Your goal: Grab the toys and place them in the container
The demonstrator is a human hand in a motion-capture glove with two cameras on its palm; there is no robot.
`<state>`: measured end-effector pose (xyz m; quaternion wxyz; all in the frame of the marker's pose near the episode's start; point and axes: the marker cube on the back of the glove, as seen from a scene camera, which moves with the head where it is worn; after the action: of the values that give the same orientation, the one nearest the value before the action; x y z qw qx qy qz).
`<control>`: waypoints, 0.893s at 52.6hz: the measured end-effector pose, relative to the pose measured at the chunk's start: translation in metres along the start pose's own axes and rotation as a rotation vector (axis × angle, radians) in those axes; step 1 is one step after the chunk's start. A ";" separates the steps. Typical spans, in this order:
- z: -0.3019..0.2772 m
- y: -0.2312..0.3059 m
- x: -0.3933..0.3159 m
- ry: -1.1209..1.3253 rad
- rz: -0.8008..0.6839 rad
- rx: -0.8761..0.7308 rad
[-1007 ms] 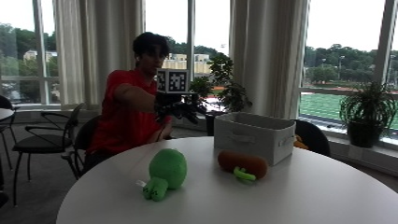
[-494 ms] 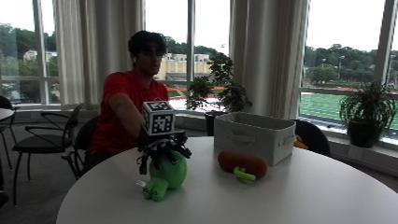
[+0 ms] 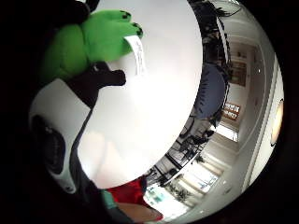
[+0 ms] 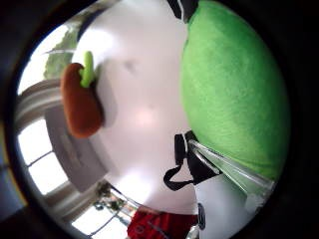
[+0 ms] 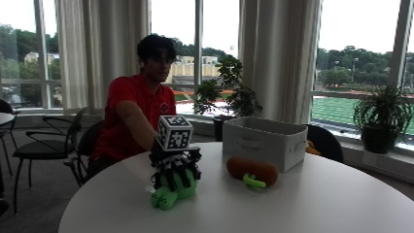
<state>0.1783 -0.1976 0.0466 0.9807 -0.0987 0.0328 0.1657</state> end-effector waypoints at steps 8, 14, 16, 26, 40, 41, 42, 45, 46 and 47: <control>0.001 0.001 0.003 -0.038 0.008 0.045; -0.002 -0.003 0.006 -0.046 0.018 0.076; -0.003 -0.003 0.007 -0.048 0.023 0.081; -0.006 -0.002 0.006 -0.044 0.035 0.139; -0.039 0.023 -0.013 -0.062 -0.005 0.171; -0.045 0.026 -0.016 -0.070 -0.009 0.177; -0.052 0.031 -0.020 -0.077 -0.015 0.186; -0.081 0.048 -0.037 -0.088 -0.046 0.222; -0.092 0.053 -0.044 -0.087 -0.058 0.235; -0.102 0.059 -0.050 -0.085 -0.070 0.249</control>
<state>0.1088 -0.1801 -0.0595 0.9910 0.0299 0.0079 0.1299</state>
